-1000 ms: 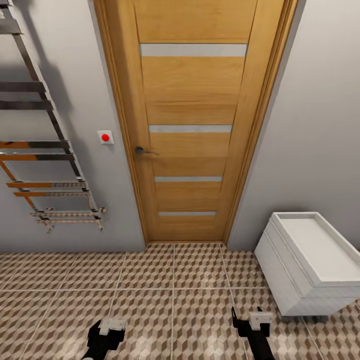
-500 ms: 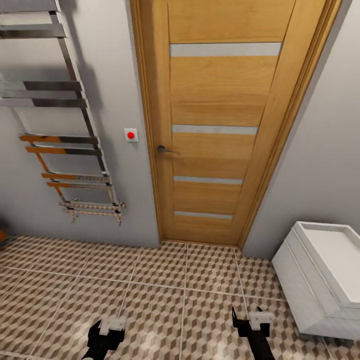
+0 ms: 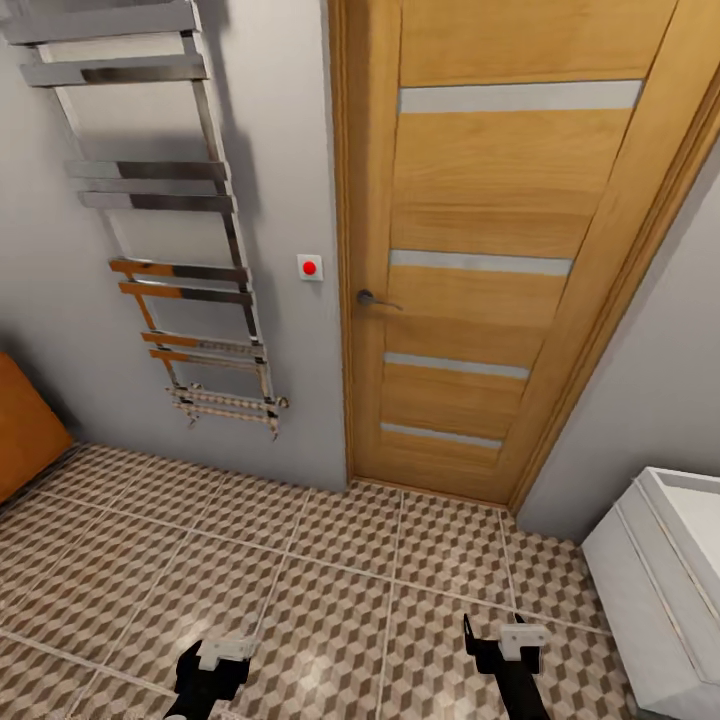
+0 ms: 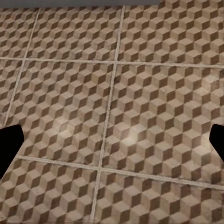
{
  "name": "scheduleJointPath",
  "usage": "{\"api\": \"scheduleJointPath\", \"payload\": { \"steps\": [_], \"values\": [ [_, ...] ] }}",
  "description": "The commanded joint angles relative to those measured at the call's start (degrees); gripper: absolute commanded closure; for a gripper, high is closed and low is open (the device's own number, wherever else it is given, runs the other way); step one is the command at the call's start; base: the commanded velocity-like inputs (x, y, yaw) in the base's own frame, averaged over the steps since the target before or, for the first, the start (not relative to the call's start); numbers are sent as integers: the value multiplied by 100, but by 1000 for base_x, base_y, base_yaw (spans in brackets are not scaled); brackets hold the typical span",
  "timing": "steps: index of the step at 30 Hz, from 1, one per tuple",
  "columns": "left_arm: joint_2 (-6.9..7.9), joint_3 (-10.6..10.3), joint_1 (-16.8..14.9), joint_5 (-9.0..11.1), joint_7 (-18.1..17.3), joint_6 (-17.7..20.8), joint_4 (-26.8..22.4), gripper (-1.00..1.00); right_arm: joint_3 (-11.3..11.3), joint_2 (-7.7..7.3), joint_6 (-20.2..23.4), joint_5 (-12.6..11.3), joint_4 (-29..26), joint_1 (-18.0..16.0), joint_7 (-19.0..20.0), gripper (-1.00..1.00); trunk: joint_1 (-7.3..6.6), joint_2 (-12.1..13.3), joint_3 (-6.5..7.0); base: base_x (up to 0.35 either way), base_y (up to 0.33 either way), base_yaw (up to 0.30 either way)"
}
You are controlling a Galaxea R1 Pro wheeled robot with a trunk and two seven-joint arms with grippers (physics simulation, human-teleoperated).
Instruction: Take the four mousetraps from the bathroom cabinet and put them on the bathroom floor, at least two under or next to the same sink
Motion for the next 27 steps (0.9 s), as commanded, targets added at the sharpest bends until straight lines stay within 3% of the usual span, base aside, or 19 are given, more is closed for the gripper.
{"api": "scheduleJointPath", "payload": {
  "steps": [1,27],
  "values": [
    [-5,-48,-9,24,13,-26,19,-100,25,-1,-7,43,3,-4,-58,-100,3,-11,-11,0,0,254],
    [-7,-46,-4,24,12,-17,19,-100,28,9,63,43,3,-4,-55,-100,3,-11,-11,0,0,254]
  ]
}}
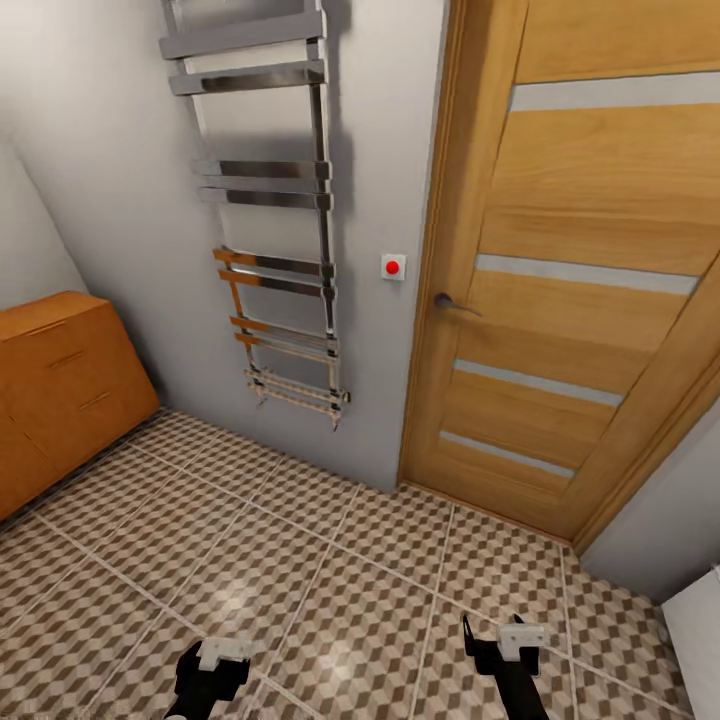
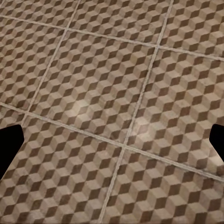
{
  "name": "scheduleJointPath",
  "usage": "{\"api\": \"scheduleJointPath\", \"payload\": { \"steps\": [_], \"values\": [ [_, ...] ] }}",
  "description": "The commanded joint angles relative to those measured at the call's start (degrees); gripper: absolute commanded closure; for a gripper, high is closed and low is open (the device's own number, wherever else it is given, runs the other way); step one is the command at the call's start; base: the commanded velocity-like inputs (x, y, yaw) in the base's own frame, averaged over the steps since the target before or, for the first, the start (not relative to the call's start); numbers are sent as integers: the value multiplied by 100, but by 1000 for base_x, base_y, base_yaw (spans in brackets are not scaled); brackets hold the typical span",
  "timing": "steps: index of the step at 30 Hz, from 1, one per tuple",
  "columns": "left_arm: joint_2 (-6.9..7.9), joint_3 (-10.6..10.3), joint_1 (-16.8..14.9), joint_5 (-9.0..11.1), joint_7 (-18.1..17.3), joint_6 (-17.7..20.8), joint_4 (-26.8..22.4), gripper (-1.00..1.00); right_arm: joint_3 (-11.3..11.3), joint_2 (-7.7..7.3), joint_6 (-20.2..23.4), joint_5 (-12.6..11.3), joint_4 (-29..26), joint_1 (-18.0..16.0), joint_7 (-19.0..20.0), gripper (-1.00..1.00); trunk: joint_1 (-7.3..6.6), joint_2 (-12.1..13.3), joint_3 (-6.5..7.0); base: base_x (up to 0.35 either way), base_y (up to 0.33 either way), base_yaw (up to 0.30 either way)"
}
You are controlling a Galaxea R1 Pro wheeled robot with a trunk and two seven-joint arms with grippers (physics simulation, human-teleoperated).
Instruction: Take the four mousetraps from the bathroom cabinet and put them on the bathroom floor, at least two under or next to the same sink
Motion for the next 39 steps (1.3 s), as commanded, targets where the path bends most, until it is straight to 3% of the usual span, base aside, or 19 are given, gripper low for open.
{"api": "scheduleJointPath", "payload": {
  "steps": [1,39],
  "values": [
    [-7,-48,-9,24,15,-26,19,-100,27,0,22,43,3,-4,-55,-100,3,-11,-11,0,0,254],
    [-14,-53,-9,24,9,-25,19,-100,28,-2,209,43,3,-4,-44,-100,3,-11,-11,0,0,254]
  ]
}}
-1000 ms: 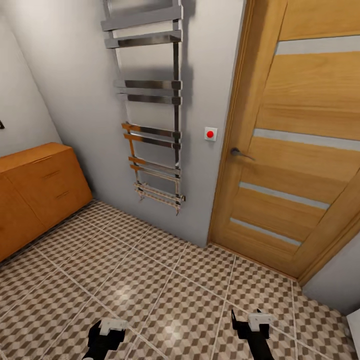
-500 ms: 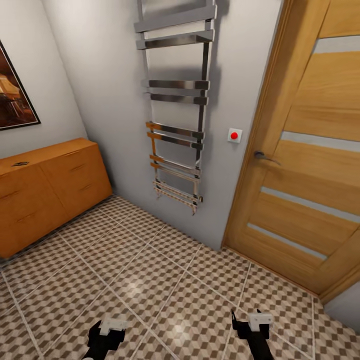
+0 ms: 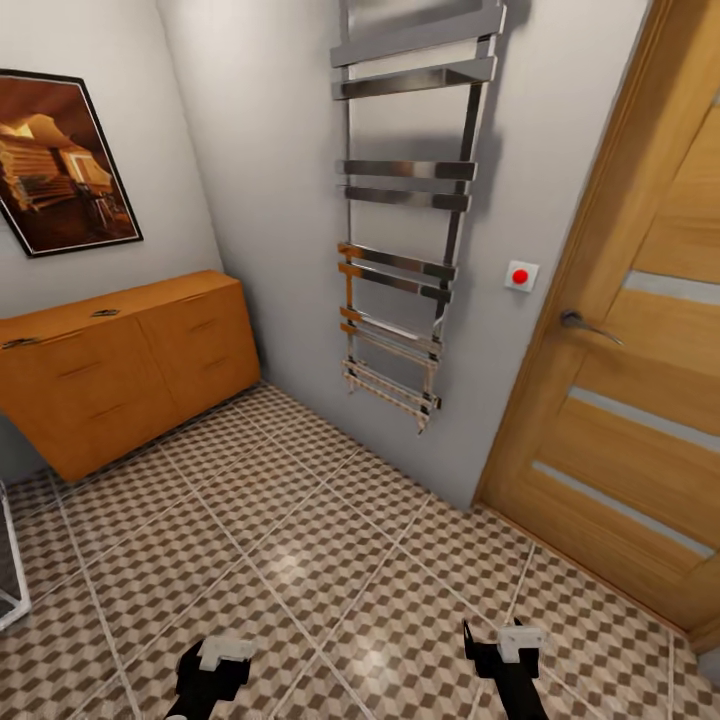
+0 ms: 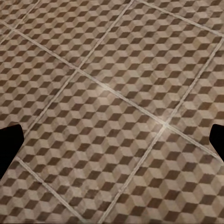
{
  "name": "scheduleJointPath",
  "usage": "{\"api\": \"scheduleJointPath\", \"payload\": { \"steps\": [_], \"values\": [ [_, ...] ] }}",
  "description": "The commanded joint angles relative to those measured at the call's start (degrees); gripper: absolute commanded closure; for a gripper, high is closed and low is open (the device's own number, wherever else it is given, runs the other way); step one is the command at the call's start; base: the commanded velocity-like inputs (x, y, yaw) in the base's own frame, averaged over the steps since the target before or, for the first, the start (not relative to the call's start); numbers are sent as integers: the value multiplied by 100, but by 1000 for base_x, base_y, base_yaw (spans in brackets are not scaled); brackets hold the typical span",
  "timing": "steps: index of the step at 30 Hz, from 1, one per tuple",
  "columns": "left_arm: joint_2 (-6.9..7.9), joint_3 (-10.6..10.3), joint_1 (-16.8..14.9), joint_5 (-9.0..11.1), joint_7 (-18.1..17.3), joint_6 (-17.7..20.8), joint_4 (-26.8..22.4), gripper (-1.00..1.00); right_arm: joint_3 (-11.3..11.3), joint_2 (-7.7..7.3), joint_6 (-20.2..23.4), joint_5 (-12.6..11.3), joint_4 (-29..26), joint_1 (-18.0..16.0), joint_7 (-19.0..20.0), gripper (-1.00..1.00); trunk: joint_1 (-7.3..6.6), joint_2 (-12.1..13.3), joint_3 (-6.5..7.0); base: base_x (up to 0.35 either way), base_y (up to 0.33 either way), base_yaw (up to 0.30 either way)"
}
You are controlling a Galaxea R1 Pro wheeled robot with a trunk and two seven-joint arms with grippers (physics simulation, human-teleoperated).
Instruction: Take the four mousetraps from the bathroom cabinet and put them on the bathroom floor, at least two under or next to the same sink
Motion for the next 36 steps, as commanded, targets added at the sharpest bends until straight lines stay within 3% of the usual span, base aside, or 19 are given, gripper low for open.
{"api": "scheduleJointPath", "payload": {
  "steps": [1,36],
  "values": [
    [-7,-47,-8,25,14,-26,19,-100,27,-1,-8,43,3,-4,-58,-100,3,-11,-11,0,0,254],
    [-30,-45,-9,25,0,-26,19,-100,27,2,-6,43,3,-4,-58,-100,3,-11,-11,0,0,254]
  ]
}}
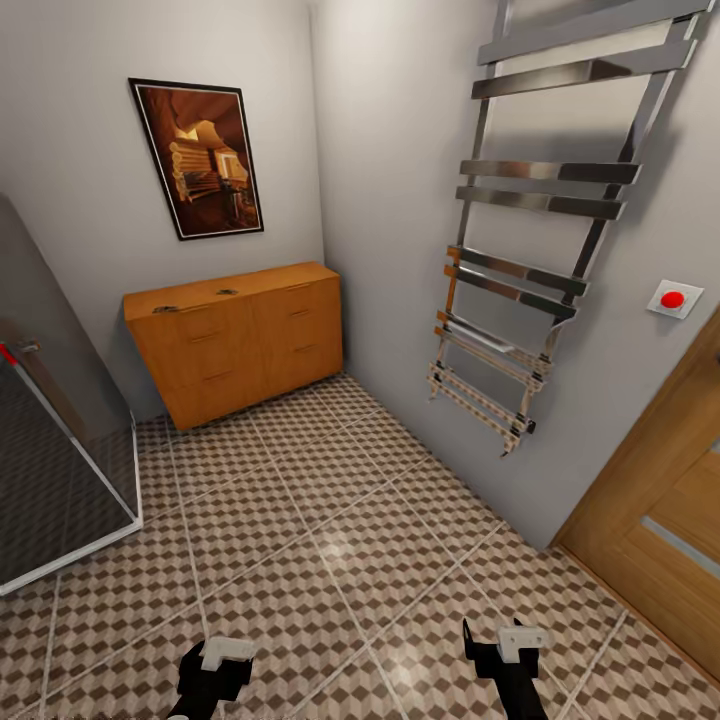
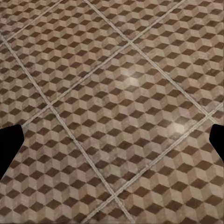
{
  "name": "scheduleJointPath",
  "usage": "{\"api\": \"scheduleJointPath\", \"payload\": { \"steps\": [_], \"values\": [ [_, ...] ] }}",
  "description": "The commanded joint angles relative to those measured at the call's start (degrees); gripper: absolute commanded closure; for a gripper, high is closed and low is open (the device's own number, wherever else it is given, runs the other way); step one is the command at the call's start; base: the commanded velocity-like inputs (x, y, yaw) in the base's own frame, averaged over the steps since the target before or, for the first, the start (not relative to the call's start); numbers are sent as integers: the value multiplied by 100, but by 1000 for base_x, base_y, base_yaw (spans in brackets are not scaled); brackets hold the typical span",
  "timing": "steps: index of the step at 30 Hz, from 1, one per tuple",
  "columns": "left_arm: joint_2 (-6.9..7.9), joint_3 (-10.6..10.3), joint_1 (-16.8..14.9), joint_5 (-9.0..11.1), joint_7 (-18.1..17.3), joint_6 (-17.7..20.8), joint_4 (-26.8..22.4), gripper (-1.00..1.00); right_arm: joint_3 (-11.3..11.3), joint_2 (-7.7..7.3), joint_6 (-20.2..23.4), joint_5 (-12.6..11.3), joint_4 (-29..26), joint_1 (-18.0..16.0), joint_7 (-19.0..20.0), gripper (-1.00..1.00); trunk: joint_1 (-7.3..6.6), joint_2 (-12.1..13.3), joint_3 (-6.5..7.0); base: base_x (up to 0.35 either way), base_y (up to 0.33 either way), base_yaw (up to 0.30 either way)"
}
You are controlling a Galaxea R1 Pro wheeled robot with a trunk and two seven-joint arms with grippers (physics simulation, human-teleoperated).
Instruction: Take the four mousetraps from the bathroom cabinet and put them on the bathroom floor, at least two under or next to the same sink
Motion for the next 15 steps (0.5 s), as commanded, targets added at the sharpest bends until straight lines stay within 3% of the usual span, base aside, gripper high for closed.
{"api": "scheduleJointPath", "payload": {
  "steps": [1,15],
  "values": [
    [-5,-48,-9,24,13,-26,19,-100,26,0,-7,43,3,-4,-58,-100,3,-11,-11,0,0,254],
    [-5,-50,-11,24,11,-26,19,-100,26,1,-5,43,3,-4,-58,-100,3,-11,-11,0,0,254]
  ]
}}
